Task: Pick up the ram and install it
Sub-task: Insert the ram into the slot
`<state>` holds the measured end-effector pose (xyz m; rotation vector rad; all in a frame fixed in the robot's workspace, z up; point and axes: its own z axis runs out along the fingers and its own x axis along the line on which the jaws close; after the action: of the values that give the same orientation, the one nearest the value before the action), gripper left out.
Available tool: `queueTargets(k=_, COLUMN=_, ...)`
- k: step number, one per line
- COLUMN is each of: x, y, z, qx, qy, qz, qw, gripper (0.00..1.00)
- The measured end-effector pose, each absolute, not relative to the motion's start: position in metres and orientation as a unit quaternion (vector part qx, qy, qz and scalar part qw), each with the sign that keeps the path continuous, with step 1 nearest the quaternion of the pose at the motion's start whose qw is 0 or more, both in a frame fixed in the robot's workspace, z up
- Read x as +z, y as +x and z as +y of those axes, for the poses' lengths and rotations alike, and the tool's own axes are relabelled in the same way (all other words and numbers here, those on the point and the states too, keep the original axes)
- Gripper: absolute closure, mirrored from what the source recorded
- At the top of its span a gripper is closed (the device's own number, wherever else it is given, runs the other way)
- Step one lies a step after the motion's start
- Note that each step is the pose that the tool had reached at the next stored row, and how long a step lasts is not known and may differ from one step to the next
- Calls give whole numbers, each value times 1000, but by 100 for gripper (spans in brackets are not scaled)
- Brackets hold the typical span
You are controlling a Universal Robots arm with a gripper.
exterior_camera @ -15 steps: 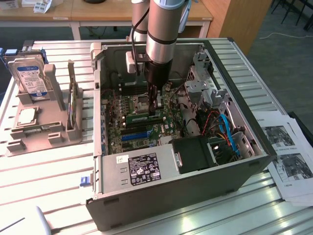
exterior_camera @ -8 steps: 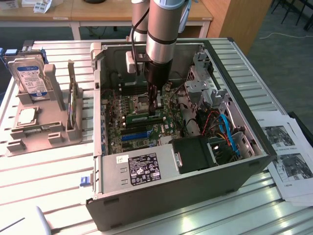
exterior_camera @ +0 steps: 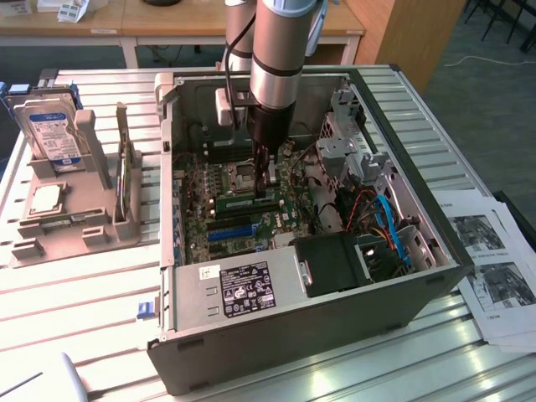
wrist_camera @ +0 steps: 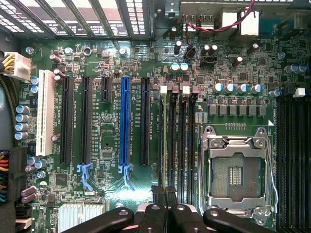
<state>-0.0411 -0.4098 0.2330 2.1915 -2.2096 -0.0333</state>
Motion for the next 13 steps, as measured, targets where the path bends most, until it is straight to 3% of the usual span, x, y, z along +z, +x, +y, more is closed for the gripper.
queueTargets(k=13, x=230, y=-41, z=-410, qx=-11, qy=703, qz=-711, qw=15, gripper=89)
